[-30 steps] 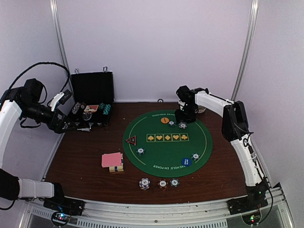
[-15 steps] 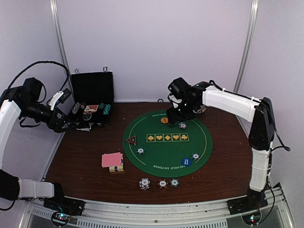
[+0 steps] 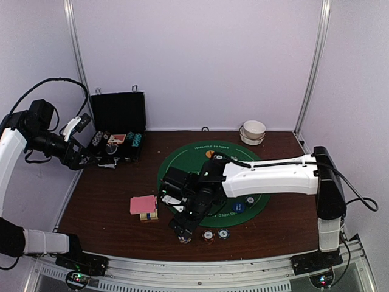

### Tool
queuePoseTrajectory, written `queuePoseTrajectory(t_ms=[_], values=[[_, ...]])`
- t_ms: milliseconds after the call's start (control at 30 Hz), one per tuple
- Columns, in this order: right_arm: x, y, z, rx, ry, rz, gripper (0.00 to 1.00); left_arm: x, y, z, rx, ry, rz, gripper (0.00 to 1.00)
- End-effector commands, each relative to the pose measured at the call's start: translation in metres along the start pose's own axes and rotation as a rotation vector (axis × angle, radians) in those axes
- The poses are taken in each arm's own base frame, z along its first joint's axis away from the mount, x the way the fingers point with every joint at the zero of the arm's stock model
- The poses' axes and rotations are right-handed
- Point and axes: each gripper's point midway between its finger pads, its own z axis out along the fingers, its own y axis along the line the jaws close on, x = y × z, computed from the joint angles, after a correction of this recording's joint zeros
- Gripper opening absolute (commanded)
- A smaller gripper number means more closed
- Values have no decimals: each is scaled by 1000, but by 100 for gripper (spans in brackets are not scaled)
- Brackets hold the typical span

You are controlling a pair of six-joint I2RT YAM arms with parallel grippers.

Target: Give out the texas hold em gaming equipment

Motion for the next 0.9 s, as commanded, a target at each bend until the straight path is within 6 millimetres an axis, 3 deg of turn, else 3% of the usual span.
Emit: queuePoseTrajectory(t_ms=[0, 333, 567, 867], values=[[8, 9, 24, -42, 75, -24, 90, -2, -3, -6, -9, -21, 20, 98], [10, 16, 45, -64, 116, -59, 89, -2, -4, -7, -8, -19, 23, 98], [10, 18, 55, -69, 134, -63, 77, -2, -3, -7, -15, -16, 25, 98], [7, 16, 55, -52, 132, -69, 70, 0, -4, -7, -13, -13, 23, 98]])
